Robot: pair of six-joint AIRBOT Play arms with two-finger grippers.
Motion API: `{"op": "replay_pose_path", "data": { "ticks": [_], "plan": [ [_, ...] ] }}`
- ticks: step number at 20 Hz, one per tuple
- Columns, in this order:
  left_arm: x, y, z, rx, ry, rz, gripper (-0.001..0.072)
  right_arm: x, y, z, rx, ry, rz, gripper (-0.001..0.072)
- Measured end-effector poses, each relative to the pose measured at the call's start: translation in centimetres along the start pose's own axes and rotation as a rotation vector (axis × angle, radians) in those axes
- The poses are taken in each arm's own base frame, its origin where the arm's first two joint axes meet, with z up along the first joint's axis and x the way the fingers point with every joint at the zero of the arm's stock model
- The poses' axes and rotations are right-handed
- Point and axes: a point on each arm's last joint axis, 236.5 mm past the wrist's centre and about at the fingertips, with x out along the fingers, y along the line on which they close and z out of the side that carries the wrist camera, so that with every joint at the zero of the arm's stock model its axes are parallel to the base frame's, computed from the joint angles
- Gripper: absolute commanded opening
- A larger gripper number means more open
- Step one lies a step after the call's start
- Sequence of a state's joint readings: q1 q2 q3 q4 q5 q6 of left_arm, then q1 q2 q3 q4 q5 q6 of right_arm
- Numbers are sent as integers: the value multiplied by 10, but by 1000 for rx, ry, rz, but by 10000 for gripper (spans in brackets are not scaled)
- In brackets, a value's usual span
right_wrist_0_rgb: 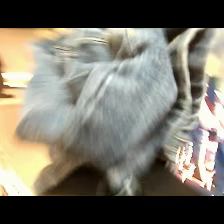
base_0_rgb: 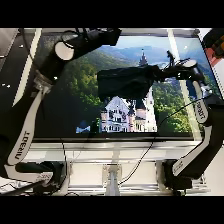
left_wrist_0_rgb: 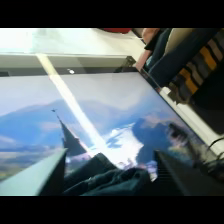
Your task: Fold the clothes and pants, and hang the long-sleeved shirts on hangers.
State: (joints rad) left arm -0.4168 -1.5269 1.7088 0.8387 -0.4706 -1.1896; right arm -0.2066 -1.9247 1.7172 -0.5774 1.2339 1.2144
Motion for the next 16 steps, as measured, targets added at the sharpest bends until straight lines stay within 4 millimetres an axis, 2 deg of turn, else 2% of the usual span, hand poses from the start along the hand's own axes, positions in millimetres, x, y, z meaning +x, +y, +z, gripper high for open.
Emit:
{"op": "replay_pose_path", "data": {
  "ticks": [1, 2, 4, 6, 8, 10, 13, 16],
  "plan": [
    [-9, 5, 3, 31, 19, 12, 156, -15, 4, 9, 1, -34, 9, 27],
    [-18, 10, 4, 60, 43, 23, 101, -35, 9, 19, 7, -71, 17, 27],
    [-40, 25, 6, 105, 93, 53, 91, -76, 6, 38, 34, -157, 10, 27],
    [-61, 40, 9, 128, 137, 84, 91, -117, -8, 46, 86, -212, -25, 27],
    [-78, 53, 12, 123, 162, 112, 91, -150, -29, 42, 139, -230, -77, 26],
    [-92, 64, 13, 99, 184, 138, 91, -177, -58, 31, 203, -223, -162, 27],
    [-103, 74, 12, 82, 203, 158, 91, -199, -95, 13, 272, -199, -277, 26],
    [-107, 77, 12, 73, 213, 165, 91, -202, -114, 11, 288, -207, -337, 41]
  ]
}}
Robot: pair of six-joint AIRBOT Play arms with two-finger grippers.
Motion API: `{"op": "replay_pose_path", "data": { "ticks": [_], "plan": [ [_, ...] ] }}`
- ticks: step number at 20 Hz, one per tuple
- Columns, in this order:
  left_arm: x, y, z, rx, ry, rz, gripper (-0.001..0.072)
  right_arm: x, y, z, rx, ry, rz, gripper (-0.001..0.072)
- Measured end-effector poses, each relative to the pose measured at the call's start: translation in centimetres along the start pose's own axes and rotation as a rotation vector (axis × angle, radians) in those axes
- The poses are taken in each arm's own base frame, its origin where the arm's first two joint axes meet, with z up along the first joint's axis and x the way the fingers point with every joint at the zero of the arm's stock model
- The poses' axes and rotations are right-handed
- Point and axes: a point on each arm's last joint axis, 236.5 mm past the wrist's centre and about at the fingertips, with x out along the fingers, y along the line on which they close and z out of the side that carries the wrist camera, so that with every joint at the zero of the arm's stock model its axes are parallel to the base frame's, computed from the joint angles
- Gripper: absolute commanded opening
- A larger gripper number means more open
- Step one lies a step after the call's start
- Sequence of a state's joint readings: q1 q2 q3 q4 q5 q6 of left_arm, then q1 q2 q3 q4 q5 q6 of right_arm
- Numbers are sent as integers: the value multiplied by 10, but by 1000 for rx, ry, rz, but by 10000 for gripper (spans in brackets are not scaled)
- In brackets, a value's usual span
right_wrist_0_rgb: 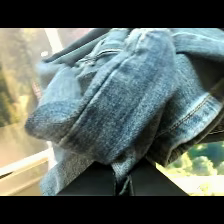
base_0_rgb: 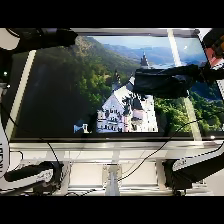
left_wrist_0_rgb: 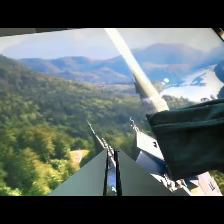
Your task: Fold the clothes and pants, and hang the long-sleeved shirts on hangers.
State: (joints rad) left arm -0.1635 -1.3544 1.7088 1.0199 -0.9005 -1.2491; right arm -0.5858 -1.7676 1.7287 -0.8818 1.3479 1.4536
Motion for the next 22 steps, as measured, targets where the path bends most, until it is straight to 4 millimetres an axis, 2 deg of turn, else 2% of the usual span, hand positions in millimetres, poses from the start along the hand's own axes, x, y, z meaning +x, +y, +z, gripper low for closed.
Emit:
{"op": "replay_pose_path", "data": {
  "ticks": [1, 2, 3, 8, 11, 15, 17, 19, 20, 21, 22],
  "plan": [
    [0, 1, -1, -1, 2, 1, 91, 3, -4, 3, -5, -14, -17, 201],
    [-1, 1, -1, -1, 6, 1, 91, 6, -7, 9, -22, -35, -39, 490],
    [-1, 1, -1, -2, 5, 1, 91, 8, -9, 14, -42, -60, -58, 638],
    [-1, 2, -2, -5, 9, 3, 91, 13, -50, 33, -143, -121, -251, 666],
    [-1, 2, -2, -5, 10, 2, 91, 27, -76, 36, -137, -109, -293, 668],
    [-1, 2, -2, -6, 10, 2, 91, 51, -99, 38, -92, -81, -261, 668],
    [-1, 2, -2, -6, 10, 2, 91, 62, -103, 40, -53, -69, -212, 668],
    [-1, 2, -2, -6, 10, 2, 91, 76, -105, 32, 1, -19, -143, 667],
    [-1, 2, -2, -6, 10, 2, 91, 83, -103, 25, 22, 15, -104, 655],
    [-1, 2, -2, -6, 10, 2, 91, 90, -99, 14, 34, 67, -61, 602],
    [-1, 2, -2, -6, 10, 2, 92, 95, -94, 0, 30, 127, -23, 500]
  ]
}}
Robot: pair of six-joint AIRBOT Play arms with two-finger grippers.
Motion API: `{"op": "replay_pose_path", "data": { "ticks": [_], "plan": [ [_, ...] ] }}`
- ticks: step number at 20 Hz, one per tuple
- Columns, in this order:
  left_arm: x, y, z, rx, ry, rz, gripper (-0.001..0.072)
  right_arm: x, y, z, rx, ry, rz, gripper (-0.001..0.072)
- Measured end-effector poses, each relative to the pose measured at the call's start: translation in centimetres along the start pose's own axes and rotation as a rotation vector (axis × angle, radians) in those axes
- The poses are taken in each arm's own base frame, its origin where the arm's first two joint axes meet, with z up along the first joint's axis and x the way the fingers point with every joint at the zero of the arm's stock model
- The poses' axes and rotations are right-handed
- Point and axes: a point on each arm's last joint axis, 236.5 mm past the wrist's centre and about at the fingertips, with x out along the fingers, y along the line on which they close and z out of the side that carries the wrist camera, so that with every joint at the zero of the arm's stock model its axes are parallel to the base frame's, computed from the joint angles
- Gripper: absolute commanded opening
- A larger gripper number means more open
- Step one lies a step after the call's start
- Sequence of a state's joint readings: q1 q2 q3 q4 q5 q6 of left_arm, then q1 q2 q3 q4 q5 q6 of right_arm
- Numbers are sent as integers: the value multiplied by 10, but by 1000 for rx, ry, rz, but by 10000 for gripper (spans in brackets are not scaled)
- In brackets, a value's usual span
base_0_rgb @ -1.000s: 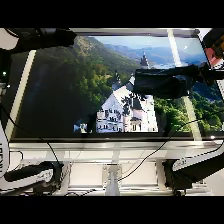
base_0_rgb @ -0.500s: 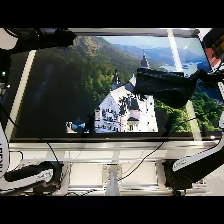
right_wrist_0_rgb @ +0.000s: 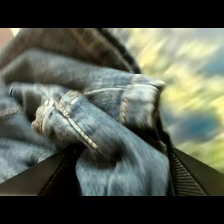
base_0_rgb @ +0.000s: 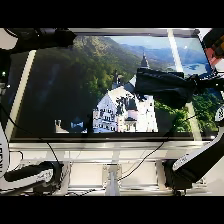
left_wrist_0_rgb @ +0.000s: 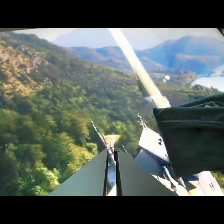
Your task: Fold the clothes and pants, and hang the long-sleeved shirts on hangers.
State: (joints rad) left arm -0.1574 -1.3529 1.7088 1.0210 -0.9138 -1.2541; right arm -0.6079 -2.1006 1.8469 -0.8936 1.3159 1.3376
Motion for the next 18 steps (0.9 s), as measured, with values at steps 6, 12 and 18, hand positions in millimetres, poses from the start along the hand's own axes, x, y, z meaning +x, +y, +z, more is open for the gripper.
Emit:
{"op": "replay_pose_path", "data": {
  "ticks": [6, 12, 18],
  "plan": [
    [0, -4, 1, -12, -5, -15, 91, 7, 63, -54, -132, 225, 281, 28],
    [0, -5, 2, -15, -7, -19, 91, -29, 116, -43, -293, 118, 264, 28],
    [-1, -5, 2, -16, -7, -20, 91, -47, 108, 6, -313, -106, 61, 699]
  ]
}}
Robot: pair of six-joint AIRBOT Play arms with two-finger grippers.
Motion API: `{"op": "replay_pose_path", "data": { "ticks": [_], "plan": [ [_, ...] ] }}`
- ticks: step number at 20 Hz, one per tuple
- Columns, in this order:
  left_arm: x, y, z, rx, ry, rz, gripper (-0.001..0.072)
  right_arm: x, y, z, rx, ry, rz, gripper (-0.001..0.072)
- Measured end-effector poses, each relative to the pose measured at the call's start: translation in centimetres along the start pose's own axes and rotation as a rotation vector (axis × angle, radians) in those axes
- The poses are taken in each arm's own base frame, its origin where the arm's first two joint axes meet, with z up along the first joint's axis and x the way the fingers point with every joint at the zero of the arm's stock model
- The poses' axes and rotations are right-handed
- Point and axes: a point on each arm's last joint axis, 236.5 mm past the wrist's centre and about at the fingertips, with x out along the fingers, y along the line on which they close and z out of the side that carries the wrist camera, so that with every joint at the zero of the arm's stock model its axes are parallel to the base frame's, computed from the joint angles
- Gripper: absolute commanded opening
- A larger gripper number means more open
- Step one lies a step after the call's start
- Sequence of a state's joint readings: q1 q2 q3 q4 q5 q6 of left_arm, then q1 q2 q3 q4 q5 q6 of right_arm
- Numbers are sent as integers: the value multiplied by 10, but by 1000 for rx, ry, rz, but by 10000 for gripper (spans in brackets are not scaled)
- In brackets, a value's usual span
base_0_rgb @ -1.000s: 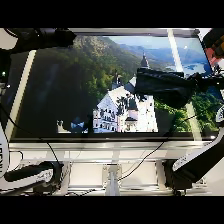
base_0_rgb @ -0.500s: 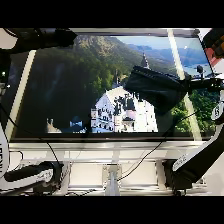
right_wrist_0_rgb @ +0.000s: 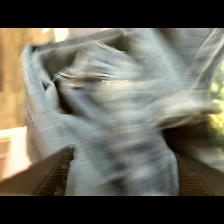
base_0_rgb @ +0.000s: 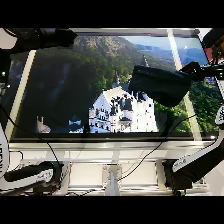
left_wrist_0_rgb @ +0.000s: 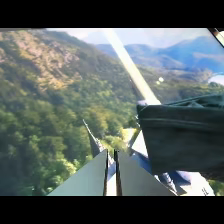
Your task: Fold the clothes and pants, and hang the long-sleeved shirts on hangers.
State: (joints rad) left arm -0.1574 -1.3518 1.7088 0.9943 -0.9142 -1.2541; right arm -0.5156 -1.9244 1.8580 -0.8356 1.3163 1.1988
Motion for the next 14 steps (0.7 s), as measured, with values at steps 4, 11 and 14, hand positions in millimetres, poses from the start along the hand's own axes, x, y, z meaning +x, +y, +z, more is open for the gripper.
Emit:
{"op": "replay_pose_path", "data": {
  "ticks": [4, 11, 14],
  "plan": [
    [0, 0, 0, 0, 0, 0, 91, -10, -28, 10, -5, -42, -119, 698],
    [0, 0, 0, 0, 0, 0, 91, -24, -59, -42, -192, 196, -225, 693],
    [0, 0, 0, 0, -1, 1, 91, -22, -53, -54, -279, 263, -205, 689]
  ]
}}
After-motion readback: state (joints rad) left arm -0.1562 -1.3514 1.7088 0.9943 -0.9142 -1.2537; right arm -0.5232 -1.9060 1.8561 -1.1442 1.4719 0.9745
